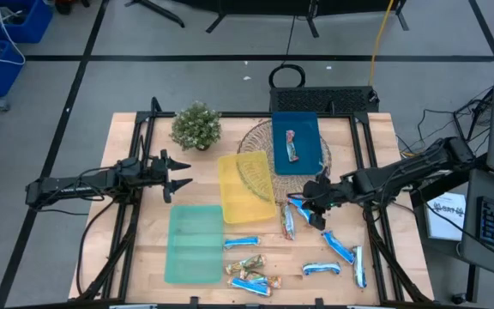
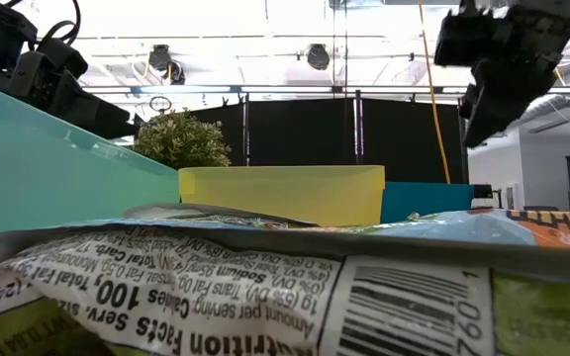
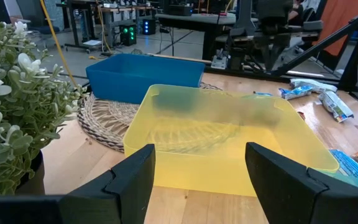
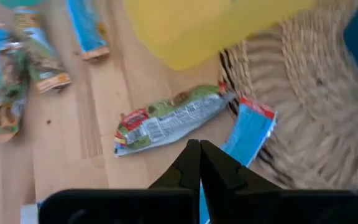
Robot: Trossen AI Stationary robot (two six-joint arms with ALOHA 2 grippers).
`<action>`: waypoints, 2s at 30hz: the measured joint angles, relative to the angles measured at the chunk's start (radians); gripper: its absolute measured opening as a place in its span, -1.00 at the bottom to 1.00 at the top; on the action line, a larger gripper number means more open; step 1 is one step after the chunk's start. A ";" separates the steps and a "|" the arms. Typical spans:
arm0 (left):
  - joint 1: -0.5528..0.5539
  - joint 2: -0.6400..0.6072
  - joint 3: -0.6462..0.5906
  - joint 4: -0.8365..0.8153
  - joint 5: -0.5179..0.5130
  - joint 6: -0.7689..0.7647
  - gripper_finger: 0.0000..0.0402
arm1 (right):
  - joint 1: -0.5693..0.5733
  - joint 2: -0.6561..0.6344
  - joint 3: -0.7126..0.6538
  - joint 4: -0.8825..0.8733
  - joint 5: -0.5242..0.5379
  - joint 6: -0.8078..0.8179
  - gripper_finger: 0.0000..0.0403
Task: Pick and place Granola Bars by type
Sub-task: Put the red granola bar into the blue bin
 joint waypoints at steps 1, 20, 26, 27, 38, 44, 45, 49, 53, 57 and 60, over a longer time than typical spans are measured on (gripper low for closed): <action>0.000 0.000 0.000 0.000 0.000 0.000 0.27 | -0.004 0.011 0.008 -0.014 -0.002 0.019 -1.00; 0.000 0.000 0.000 0.000 0.000 0.000 0.27 | -0.017 0.117 0.022 -0.167 -0.113 0.277 -1.00; 0.000 0.000 0.000 0.000 0.000 0.000 0.27 | -0.016 0.154 0.022 -0.164 -0.113 0.314 -1.00; 0.000 0.000 0.000 0.000 0.000 0.000 0.27 | -0.016 0.162 0.022 -0.163 -0.113 0.314 -1.00; 0.000 0.000 0.000 0.000 0.000 0.000 0.27 | -0.016 0.176 0.016 -0.148 -0.113 0.346 -1.00; 0.000 0.000 0.000 0.000 0.000 0.000 0.27 | -0.016 0.177 -0.008 -0.128 -0.161 0.348 -0.84; 0.000 0.000 0.000 0.000 0.000 0.000 0.27 | -0.016 0.177 -0.009 -0.118 -0.164 0.348 -0.78; 0.000 0.000 0.000 0.000 0.000 0.000 0.27 | -0.016 0.177 -0.009 -0.090 -0.165 0.348 -0.51; 0.000 0.000 0.000 0.000 0.000 0.000 0.27 | -0.016 0.176 -0.009 -0.089 -0.165 0.348 -0.24; 0.000 0.000 0.000 0.000 0.000 0.000 0.27 | -0.016 0.176 -0.009 -0.088 -0.162 0.354 -0.08; 0.000 0.000 0.000 0.000 0.000 0.000 0.27 | -0.017 0.176 -0.009 -0.089 -0.146 0.356 -0.04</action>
